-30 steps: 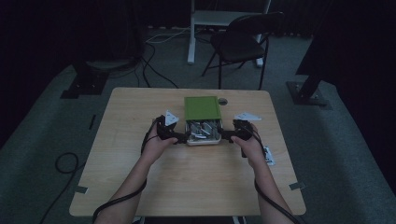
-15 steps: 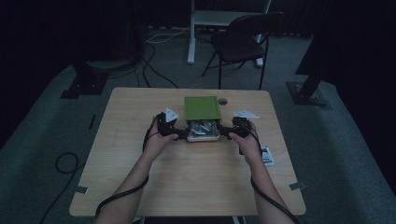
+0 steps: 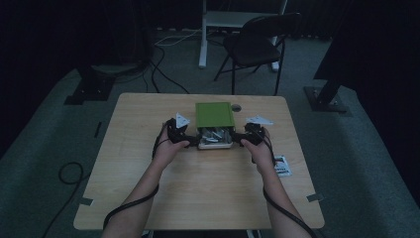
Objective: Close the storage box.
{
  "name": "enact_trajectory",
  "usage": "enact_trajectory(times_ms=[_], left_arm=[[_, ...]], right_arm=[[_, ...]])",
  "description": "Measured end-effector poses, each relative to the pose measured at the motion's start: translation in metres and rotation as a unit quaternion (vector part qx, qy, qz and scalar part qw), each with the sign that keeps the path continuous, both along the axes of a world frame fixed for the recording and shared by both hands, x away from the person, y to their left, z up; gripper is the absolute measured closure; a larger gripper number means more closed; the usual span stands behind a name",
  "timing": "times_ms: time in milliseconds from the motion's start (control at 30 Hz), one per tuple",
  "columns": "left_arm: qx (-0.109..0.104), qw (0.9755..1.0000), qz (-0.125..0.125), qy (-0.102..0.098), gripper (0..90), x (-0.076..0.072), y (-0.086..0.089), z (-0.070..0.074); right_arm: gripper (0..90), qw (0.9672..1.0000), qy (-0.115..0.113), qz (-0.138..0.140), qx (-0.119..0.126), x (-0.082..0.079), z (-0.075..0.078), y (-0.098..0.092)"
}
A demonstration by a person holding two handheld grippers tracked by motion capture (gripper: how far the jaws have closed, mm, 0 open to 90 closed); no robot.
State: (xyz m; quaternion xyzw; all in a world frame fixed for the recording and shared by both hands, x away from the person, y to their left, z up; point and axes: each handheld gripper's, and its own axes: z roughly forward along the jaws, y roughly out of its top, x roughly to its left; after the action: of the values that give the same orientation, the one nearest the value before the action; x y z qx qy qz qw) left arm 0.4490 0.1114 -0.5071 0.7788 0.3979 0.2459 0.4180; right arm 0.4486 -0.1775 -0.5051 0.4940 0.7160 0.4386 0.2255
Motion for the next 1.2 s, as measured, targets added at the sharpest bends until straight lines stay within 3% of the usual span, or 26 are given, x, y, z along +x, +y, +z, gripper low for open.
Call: enact_trajectory(times_ms=[67, 167, 433, 800, 1200], left_arm=[[0.004, 1.0000, -0.001, -0.003, 1.7, 0.000, -0.001, 0.001], [-0.014, 0.9999, -0.004, -0.004, 1.7, -0.002, -0.001, 0.003], [-0.031, 0.9995, -0.007, -0.008, 1.7, -0.009, 0.000, 0.007], [-0.018, 0.9997, -0.006, -0.017, 1.7, -0.021, 0.003, 0.009], [-0.010, 0.9998, 0.000, -0.015, 1.7, -0.037, 0.015, 0.010]], right_arm=[[14.1, 1.0000, -0.001, -0.002, 0.006, 0.000, -0.001, 0.001], [14.1, 0.9999, 0.002, -0.002, 0.012, 0.000, -0.002, 0.002], [14.0, 0.9995, -0.006, 0.004, 0.030, -0.004, 0.001, 0.005], [14.0, 0.9995, -0.003, 0.026, 0.018, -0.010, -0.004, 0.011], [14.0, 0.9994, -0.008, 0.026, 0.019, -0.025, -0.004, 0.007]])
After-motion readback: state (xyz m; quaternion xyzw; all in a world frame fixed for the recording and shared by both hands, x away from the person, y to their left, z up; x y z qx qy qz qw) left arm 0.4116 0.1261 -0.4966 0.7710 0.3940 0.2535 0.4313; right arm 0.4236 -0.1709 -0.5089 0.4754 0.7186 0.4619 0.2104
